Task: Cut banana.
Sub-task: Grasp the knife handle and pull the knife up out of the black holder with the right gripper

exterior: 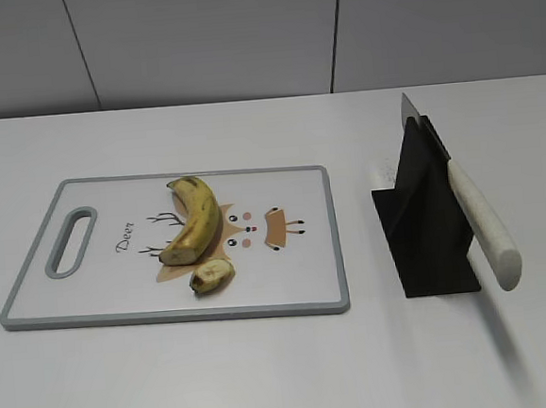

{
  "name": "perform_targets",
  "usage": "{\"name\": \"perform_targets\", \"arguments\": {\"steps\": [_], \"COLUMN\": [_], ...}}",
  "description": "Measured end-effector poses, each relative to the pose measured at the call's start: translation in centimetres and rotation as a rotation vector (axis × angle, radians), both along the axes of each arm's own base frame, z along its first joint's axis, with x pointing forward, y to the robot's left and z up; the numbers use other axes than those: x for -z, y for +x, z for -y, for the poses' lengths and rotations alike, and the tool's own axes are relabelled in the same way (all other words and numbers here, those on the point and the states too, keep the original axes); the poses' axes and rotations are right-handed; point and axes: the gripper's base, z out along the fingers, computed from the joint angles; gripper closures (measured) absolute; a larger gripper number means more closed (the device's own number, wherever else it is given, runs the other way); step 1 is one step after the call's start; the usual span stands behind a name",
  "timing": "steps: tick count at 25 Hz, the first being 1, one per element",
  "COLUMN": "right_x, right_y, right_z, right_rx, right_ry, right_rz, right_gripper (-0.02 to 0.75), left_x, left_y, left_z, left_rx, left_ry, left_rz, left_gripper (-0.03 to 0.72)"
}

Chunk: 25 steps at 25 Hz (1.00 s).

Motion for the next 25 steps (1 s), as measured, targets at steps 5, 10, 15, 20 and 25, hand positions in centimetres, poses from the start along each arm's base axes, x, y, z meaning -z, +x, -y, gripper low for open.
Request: {"name": "perform_targets", "arguments": {"steps": [5, 10, 15, 20, 25], "right_x": [0.0, 0.0, 0.0, 0.0, 0.0], "right_y": [0.0, 0.0, 0.0, 0.0, 0.0], "right_z": [0.0, -0.01, -0.01, -0.01, -0.01], "right_rx": [0.0, -0.001, -0.001, -0.001, -0.001], "right_ry": [0.0, 0.0, 0.0, 0.002, 0.002], "right_rz": [0.0, 0.0, 0.0, 0.0, 0.0], "right_gripper": [0.148, 0.148, 0.148, 0.148, 0.148], "left_x": [0.0, 0.0, 0.0, 0.0, 0.0], "left_y": [0.0, 0.0, 0.0, 0.0, 0.0], "left_z": [0.0, 0.0, 0.0, 0.0, 0.0], "left_rx": [0.0, 0.0, 0.0, 0.0, 0.0], "left_ry": [0.0, 0.0, 0.0, 0.0, 0.0], "left_rz": [0.0, 0.0, 0.0, 0.0, 0.0], "left_gripper": [0.122, 0.122, 0.122, 0.122, 0.122]}}
